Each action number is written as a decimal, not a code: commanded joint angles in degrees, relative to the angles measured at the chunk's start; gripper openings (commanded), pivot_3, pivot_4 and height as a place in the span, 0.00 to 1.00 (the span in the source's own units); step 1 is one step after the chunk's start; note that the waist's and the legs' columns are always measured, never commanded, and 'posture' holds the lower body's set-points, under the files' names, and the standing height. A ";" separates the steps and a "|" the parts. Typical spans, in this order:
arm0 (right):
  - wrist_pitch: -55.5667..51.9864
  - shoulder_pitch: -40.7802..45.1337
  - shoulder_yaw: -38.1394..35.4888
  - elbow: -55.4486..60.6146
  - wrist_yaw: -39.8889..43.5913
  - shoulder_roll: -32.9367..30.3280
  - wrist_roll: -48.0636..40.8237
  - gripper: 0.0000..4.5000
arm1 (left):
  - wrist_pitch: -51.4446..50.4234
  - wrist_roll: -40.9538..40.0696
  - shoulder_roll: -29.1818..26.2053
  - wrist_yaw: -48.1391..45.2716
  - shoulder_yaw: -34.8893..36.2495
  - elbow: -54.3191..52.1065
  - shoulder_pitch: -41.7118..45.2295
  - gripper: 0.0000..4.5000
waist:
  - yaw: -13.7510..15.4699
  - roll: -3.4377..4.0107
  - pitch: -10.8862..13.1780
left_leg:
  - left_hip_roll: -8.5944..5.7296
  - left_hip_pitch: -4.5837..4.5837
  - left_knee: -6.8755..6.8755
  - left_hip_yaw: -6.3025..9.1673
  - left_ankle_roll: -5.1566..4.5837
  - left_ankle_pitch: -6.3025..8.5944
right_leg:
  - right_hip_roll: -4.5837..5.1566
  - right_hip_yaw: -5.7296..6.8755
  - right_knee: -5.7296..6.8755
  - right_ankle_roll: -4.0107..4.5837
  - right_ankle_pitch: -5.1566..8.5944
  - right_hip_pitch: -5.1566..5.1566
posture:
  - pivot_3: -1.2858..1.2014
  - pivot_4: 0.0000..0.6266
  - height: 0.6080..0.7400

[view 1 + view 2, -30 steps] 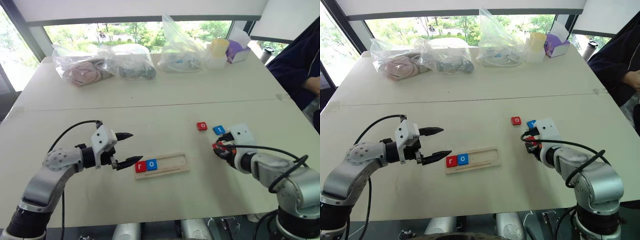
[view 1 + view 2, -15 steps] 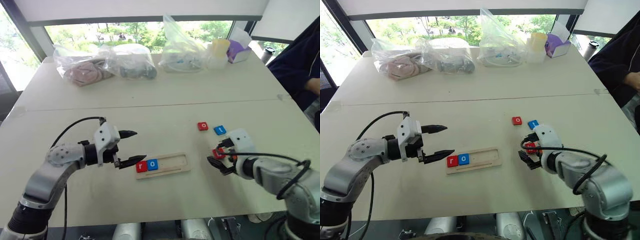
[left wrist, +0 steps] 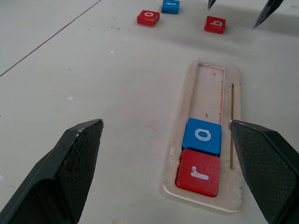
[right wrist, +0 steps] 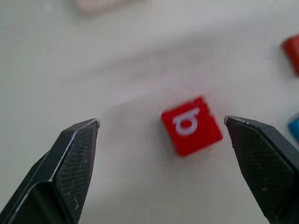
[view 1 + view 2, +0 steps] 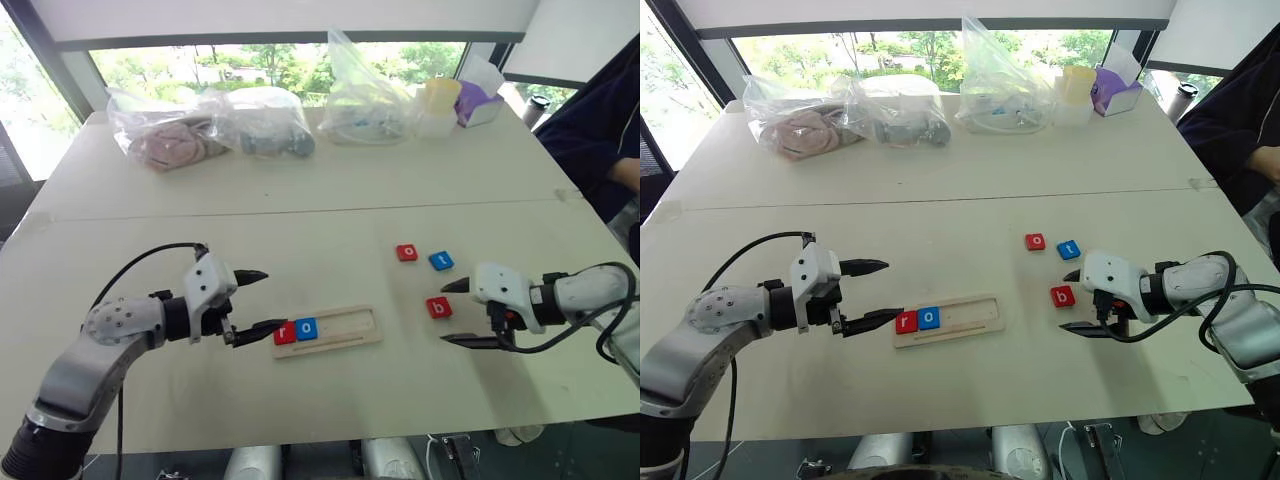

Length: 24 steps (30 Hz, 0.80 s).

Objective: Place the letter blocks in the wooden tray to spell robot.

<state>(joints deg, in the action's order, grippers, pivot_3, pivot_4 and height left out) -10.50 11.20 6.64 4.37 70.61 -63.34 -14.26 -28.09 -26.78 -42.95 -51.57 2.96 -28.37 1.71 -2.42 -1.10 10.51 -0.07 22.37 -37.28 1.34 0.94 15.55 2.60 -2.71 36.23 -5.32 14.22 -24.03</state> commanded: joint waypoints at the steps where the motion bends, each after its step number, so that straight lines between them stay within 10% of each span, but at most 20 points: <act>1: 4.67 2.74 0.45 -2.76 1.98 1.95 1.84 0.98 | -0.25 -1.31 -0.65 0.95 2.72 -3.26 -0.92 1.00 | 0.01 0.01 0.00 | 0.00 0.00 0.00 0.02 0.00 0.00 | -0.01 0.00 0.02 -0.01 -0.01 0.00 | 0.52 0.24 1.00; 15: 11.08 8.46 3.50 -14.92 5.52 8.09 6.77 0.98 | -1.05 -1.58 -1.23 2.70 4.29 -6.48 -4.25 1.00 | 1.46 0.03 -0.01 | -0.03 -0.04 -0.05 0.04 0.01 0.00 | 0.06 0.00 0.02 0.09 0.01 0.06 | 0.52 0.24 1.00; 22: 14.65 10.83 3.93 -21.37 6.00 8.38 9.49 0.26 | -1.48 -1.60 -1.37 3.49 4.55 -6.85 -4.68 1.00 | 1.48 0.02 0.00 | -0.03 -0.89 0.01 0.01 0.02 0.00 | 0.08 0.00 -0.08 0.16 0.05 0.92 | 0.52 0.24 1.00; 24: 15.81 11.48 3.96 -22.85 6.06 8.49 9.86 0.25 | -1.57 -1.67 -1.41 3.60 4.63 -6.86 -4.73 1.00 | 1.58 0.01 0.00 | -0.03 -0.93 0.00 0.02 0.02 0.00 | 0.08 0.00 -0.08 0.17 0.05 0.97 | 0.52 0.24 1.00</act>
<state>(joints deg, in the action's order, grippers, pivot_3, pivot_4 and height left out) 4.64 22.21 10.74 -16.68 77.03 -54.72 -6.59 -29.81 -27.75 -43.80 -48.26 5.95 -33.46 -2.88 -0.83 -1.09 10.51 -0.10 21.44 -37.28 1.36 0.96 15.55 2.69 -2.71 36.14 -5.15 14.27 -23.06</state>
